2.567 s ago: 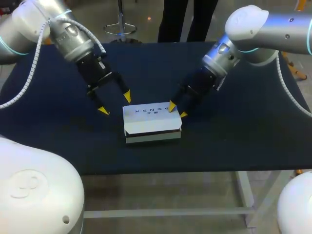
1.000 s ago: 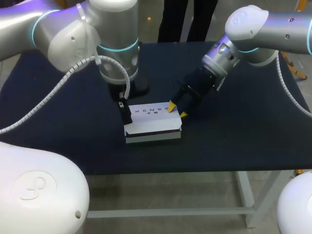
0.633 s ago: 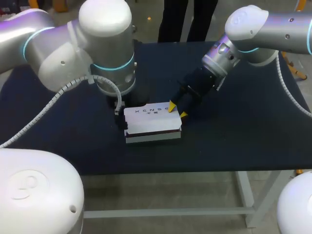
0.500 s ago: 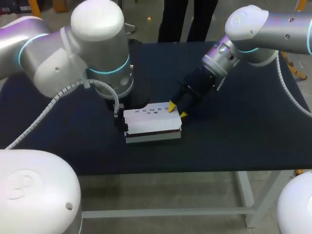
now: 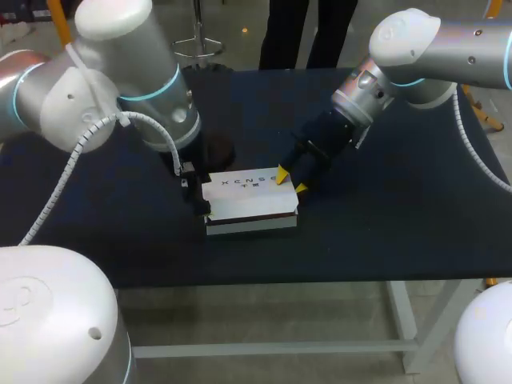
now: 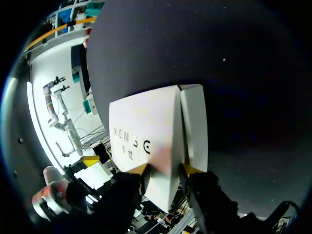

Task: Assemble the packaging by folding the flat box into shape, placing the metal phone stand inside, and closing the box properly

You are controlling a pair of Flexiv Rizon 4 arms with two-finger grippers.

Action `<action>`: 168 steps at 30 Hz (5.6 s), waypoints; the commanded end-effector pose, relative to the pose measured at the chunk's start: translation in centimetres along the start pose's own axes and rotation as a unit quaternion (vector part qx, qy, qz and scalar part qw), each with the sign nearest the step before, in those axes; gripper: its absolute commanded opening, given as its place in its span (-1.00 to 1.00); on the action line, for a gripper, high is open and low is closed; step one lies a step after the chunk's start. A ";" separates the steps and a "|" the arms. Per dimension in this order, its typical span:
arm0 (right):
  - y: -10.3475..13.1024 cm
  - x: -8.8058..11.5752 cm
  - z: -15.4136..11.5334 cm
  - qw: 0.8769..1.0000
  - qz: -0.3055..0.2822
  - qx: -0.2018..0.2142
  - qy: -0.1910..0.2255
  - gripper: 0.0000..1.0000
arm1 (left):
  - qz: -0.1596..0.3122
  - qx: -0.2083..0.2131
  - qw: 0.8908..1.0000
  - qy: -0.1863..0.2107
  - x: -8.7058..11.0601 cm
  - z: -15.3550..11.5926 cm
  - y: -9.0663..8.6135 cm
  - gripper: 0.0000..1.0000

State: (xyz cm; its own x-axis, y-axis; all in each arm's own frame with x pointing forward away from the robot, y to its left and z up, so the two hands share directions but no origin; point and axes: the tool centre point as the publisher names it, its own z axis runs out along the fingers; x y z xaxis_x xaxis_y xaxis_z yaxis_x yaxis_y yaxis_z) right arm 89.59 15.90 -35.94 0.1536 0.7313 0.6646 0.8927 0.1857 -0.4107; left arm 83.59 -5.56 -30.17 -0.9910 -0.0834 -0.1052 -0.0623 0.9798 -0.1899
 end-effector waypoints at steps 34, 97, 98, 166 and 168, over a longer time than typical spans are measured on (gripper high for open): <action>0.1 0.0 0.1 1.000 0.000 0.001 0.000 -0.14 | -0.033 -0.040 0.999 0.015 -0.7 3.7 -3.2 0.25; 0.0 0.0 0.0 1.000 -0.001 0.000 -0.001 -0.17 | -0.061 -0.091 0.980 -0.169 -1.9 6.1 -4.4 -0.23; -0.1 0.0 0.0 1.000 -0.001 0.000 -0.002 -0.16 | -0.060 -0.091 0.980 -0.169 -1.9 6.1 -4.4 -0.23; -5.6 -1.0 0.3 0.995 -0.045 -0.073 -0.046 -1.00 | -0.050 -0.107 0.980 -0.161 -1.0 7.1 -4.1 -0.19; -5.5 -1.1 0.6 0.995 -0.045 -0.071 -0.050 -1.00 | -0.051 -0.108 0.980 -0.160 -1.0 7.1 -4.1 -0.19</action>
State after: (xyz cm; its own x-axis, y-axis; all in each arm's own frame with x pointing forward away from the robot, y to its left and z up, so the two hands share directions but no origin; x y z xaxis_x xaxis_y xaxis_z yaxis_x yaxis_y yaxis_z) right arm 84.28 14.09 -34.52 0.0347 0.7747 0.6314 0.9529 0.1647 -0.2545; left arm 85.66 -10.69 -36.09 -0.8933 -0.2010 -0.4021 -0.2138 0.9768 -0.0133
